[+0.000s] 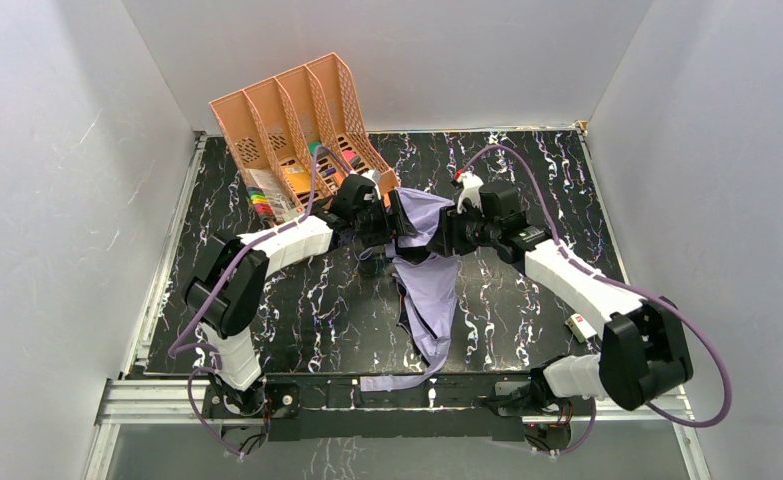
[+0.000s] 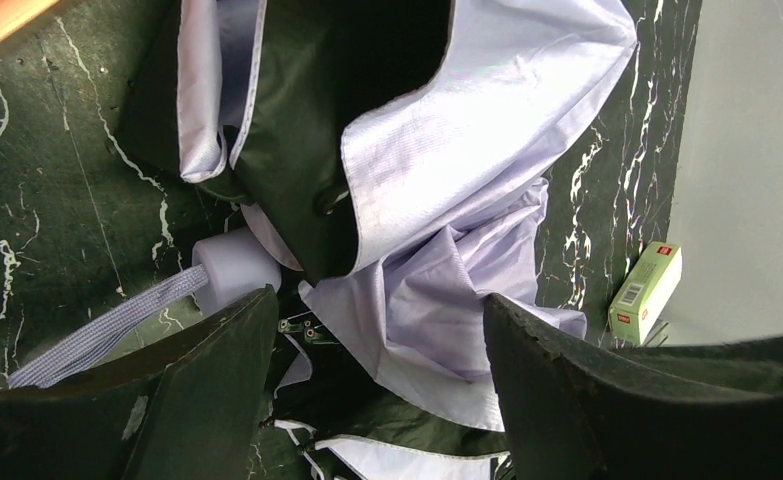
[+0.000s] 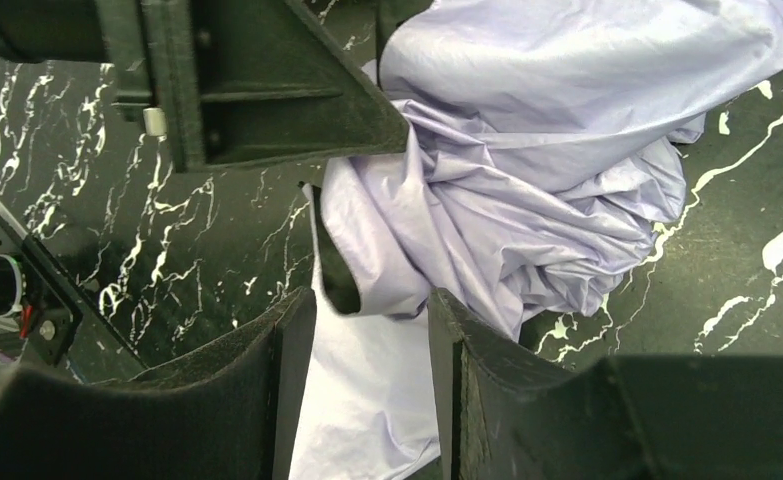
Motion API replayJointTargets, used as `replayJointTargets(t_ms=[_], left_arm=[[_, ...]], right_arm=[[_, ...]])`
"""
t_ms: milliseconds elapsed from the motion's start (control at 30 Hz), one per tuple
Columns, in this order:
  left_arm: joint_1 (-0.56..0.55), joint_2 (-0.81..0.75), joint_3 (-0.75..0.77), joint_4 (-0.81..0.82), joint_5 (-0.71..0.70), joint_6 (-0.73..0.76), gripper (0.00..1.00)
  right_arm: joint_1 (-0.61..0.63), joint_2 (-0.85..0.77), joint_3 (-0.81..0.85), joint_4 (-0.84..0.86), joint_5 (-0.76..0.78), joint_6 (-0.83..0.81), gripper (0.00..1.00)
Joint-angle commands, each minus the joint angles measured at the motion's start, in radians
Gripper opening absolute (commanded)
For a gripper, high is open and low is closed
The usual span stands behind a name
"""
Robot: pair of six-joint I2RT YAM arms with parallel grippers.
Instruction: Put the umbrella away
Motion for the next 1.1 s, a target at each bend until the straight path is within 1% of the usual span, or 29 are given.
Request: replayJointTargets(t_ms=[0, 133, 167, 233, 367, 400, 533, 600, 700, 867, 1000, 1033, 1067], left_arm=[[0.004, 0.0, 0.042, -0.001, 0.024, 0.01, 0.73], [0.007, 0.013, 0.051, 0.005, 0.026, 0.003, 0.73], [0.007, 0.019, 0.058, 0.008, 0.028, 0.001, 0.71], [0.008, 0.034, 0.069, 0.013, 0.039, -0.001, 0.65], [0.008, 0.054, 0.081, 0.036, 0.074, -0.012, 0.43], [0.007, 0.054, 0.081, 0.043, 0.081, -0.016, 0.39], [0.009, 0.039, 0.074, 0.053, 0.089, -0.02, 0.19], [0.008, 0.026, 0.077, 0.048, 0.086, -0.018, 0.13], [0.009, 0.005, 0.095, 0.03, 0.084, -0.016, 0.08], [0.01, -0.028, 0.169, -0.032, 0.083, 0.004, 0.0], [0.012, -0.035, 0.253, -0.114, 0.096, 0.031, 0.0], [0.013, -0.037, 0.271, -0.126, 0.101, 0.037, 0.01], [0.014, -0.039, 0.291, -0.139, 0.105, 0.043, 0.04]], right_arm=[[-0.007, 0.059, 0.003, 0.093, -0.013, -0.006, 0.53], [-0.006, 0.099, -0.024, 0.125, -0.019, -0.002, 0.5], [-0.006, 0.104, -0.034, 0.138, -0.022, 0.002, 0.5], [-0.007, 0.115, -0.053, 0.153, -0.03, 0.008, 0.49], [-0.007, 0.124, -0.085, 0.16, -0.052, 0.023, 0.49], [-0.006, 0.124, -0.091, 0.186, -0.055, 0.025, 0.49], [-0.006, 0.122, -0.109, 0.2, -0.06, 0.031, 0.49], [-0.006, 0.121, -0.112, 0.206, -0.07, 0.032, 0.49], [-0.006, 0.119, -0.114, 0.206, -0.081, 0.032, 0.5], [-0.007, 0.108, -0.118, 0.205, -0.068, 0.031, 0.56], [-0.007, 0.103, -0.121, 0.208, -0.061, 0.032, 0.56], [-0.006, 0.101, -0.121, 0.208, -0.062, 0.032, 0.56], [-0.007, 0.101, -0.121, 0.21, -0.062, 0.033, 0.56]])
